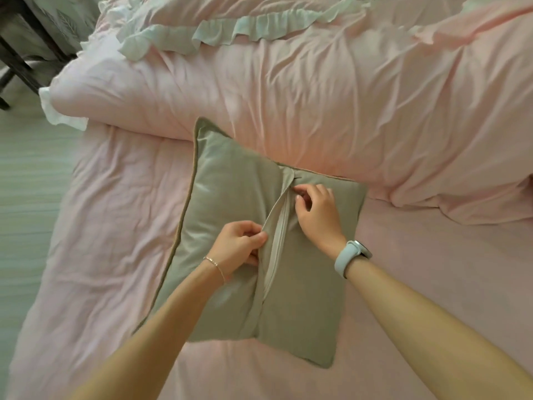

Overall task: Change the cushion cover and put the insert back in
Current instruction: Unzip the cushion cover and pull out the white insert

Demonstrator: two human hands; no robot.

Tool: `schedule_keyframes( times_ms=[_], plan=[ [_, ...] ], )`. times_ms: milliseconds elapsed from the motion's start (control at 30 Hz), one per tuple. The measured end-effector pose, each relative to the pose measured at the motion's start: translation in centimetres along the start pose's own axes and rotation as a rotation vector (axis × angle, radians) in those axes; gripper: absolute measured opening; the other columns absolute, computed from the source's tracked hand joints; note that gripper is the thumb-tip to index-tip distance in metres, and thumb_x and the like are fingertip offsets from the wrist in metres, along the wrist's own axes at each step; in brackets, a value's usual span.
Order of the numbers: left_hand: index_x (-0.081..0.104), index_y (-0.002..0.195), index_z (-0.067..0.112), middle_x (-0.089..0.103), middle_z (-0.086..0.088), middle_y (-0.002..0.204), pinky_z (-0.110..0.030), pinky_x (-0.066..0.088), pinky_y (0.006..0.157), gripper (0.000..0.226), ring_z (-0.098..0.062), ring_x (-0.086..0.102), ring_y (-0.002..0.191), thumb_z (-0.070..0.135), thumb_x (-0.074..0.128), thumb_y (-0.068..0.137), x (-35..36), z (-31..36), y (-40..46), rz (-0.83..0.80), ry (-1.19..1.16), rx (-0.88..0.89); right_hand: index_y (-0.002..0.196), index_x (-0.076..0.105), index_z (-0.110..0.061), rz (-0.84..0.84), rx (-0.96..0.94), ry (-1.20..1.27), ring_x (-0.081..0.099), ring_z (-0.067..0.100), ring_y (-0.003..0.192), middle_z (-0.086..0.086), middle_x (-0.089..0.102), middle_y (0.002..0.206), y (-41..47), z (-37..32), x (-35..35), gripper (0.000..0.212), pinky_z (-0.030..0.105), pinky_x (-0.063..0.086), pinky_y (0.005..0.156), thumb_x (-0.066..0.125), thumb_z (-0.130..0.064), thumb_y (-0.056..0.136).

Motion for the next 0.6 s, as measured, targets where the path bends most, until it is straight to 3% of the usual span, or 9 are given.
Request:
schedule_keyframes(
  times_ms=[100, 200, 233, 300, 400, 500, 600],
  plan=[
    [0.054, 0.070, 0.005, 0.052, -0.002, 0.056, -0.020, 0.046, 0.038, 0.023, -0.004, 0.052, 0.039, -0.003, 0.050, 0.091, 0.0, -3.3, -2.2, -0.036, -0.091, -0.131, 0.105, 0.064, -0.010, -0.116, 0.003, -0.024, 0.044, 0.021, 0.101, 0.005, 0.058, 0.100, -2.2, 0.4, 1.6, 0.020, 0.020, 0.030, 0.077, 0.051, -0.011, 0.090],
    [0.051, 0.071, 0.008, 0.049, -0.005, 0.063, -0.026, 0.050, 0.042, 0.020, -0.006, 0.051, 0.038, 0.000, 0.051, 0.090, -0.5, -7.9, -2.2, 0.001, 0.119, -0.246, 0.113, 0.062, -0.011, -0.435, 0.053, -0.147, 0.042, 0.024, 0.111, 0.007, 0.056, 0.112, -5.6, 2.7, 5.6, 0.024, 0.022, 0.029, 0.089, 0.050, -0.016, 0.092],
    [0.052, 0.074, 0.009, 0.050, -0.004, 0.063, -0.031, 0.051, 0.048, 0.015, -0.010, 0.053, 0.042, 0.001, 0.051, 0.087, -0.7, -8.8, -1.7, 0.040, 0.246, -0.235, 0.114, 0.062, -0.011, -0.468, 0.049, -0.178, 0.042, 0.026, 0.111, 0.008, 0.056, 0.113, -6.5, 3.3, 6.4, 0.025, 0.021, 0.027, 0.090, 0.051, -0.016, 0.092],
    [0.055, 0.089, 0.015, 0.057, 0.000, 0.073, -0.034, 0.050, 0.067, 0.010, -0.022, 0.059, 0.066, 0.010, 0.053, 0.081, -0.5, -8.4, -0.8, 0.126, 0.538, -0.131, 0.111, 0.064, -0.009, -0.397, 0.053, -0.159, 0.044, 0.029, 0.106, 0.009, 0.057, 0.111, -7.1, 3.8, 6.6, 0.024, 0.021, 0.027, 0.089, 0.054, -0.011, 0.088],
    [0.047, 0.119, 0.021, 0.054, 0.001, 0.112, -0.032, 0.040, 0.082, 0.035, -0.024, 0.054, 0.105, 0.025, 0.051, 0.085, 1.1, -5.1, 1.2, 0.243, 0.883, 0.077, 0.109, 0.064, -0.007, -0.341, 0.111, -0.094, 0.047, 0.029, 0.103, 0.010, 0.061, 0.110, -6.2, 4.1, 6.3, 0.023, 0.021, 0.028, 0.086, 0.054, -0.007, 0.088],
    [0.042, 0.128, 0.018, 0.046, -0.004, 0.127, -0.034, 0.033, 0.090, 0.045, -0.024, 0.042, 0.120, 0.038, 0.048, 0.089, 2.7, -3.1, 5.0, 0.251, 1.070, 0.176, 0.113, 0.062, -0.008, -0.327, 0.231, 0.029, 0.051, 0.026, 0.103, 0.007, 0.064, 0.108, -5.2, 4.9, 6.0, 0.025, 0.021, 0.033, 0.084, 0.049, -0.006, 0.091],
    [0.050, 0.123, 0.016, 0.048, -0.005, 0.127, -0.036, 0.032, 0.093, 0.045, -0.025, 0.040, 0.122, 0.046, 0.047, 0.089, 2.7, -4.0, 8.3, 0.209, 1.132, 0.078, 0.112, 0.061, -0.006, -0.270, 0.308, 0.139, 0.057, 0.026, 0.099, 0.010, 0.065, 0.101, -4.7, 5.7, 5.7, 0.025, 0.024, 0.038, 0.083, 0.048, -0.005, 0.092]
  ],
)
Point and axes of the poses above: each hand's wrist, its own y-axis towards the middle knuckle, its own x-axis out of the palm, z = x × y, the point moved 6 cm from there along y, towards the middle knuckle
